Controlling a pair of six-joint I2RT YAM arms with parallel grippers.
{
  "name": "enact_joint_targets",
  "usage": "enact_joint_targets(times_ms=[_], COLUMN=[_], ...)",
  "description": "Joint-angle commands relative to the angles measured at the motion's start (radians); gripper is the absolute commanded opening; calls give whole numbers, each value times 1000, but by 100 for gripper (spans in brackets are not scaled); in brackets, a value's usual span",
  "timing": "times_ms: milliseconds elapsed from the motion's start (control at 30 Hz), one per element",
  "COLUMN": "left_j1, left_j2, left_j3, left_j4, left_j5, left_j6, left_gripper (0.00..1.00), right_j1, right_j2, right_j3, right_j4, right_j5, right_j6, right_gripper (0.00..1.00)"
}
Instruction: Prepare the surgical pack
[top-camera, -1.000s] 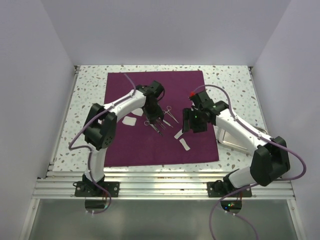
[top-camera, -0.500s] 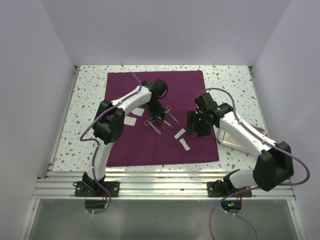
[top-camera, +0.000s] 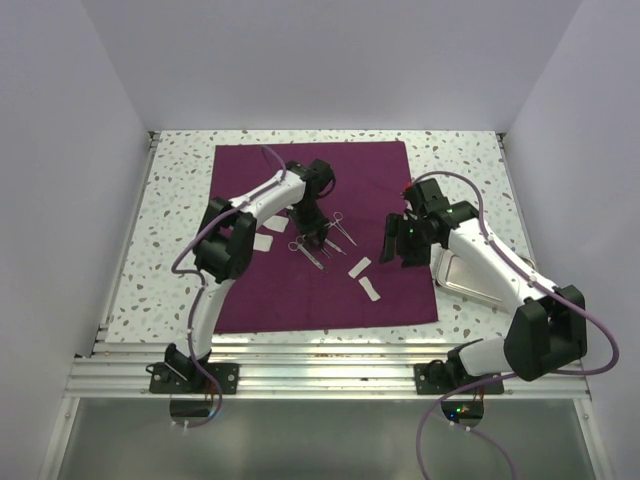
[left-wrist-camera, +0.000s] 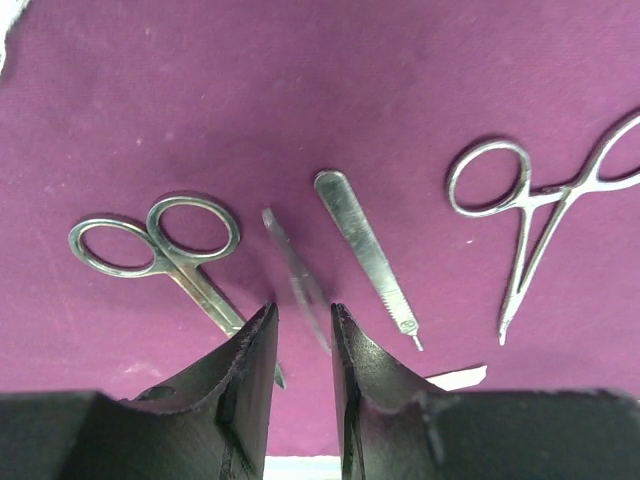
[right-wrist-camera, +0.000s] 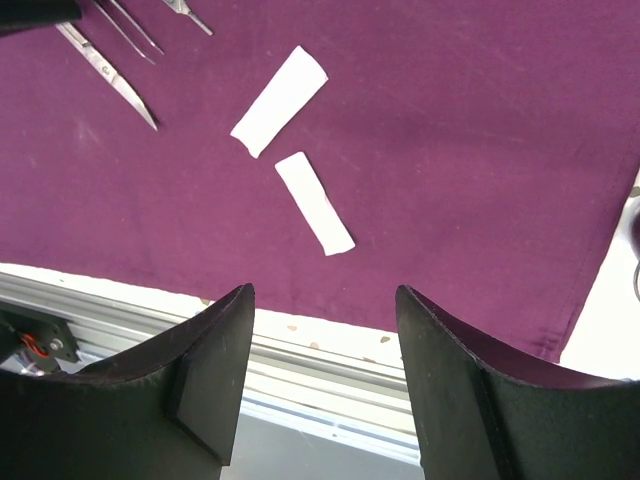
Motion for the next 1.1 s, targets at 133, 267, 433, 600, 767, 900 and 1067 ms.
enact_joint_targets(times_ms=[133, 267, 433, 600, 767, 900, 1067], left_j1=[11, 11, 14, 16, 16, 14, 10], left_j2=[17, 20, 32, 9, -40, -187, -464], left_j3=[46, 43, 45, 62, 109, -62, -485], left_j4=[-31, -26, -26, -42, -45, 122, 521], left_j5=[7, 5, 7, 31, 88, 242, 512], left_j6=[-12, -9, -3, 28, 212, 452, 586], left_gripper=[25, 22, 17, 0, 0, 0, 0], right_j1=[-2, -3, -3, -2, -3, -11, -45], right_j2=[0, 8, 20, 58, 132, 189, 230], right_j3=[26, 25, 29, 58, 173, 232, 188], right_j4=[16, 16, 20, 23, 5, 42, 213], right_j5=[-42, -50, -56, -103, -201, -367, -487], right_j6=[-30, -39, -45, -68, -93, -39, 207], right_gripper=[62, 62, 62, 61, 61, 61, 59])
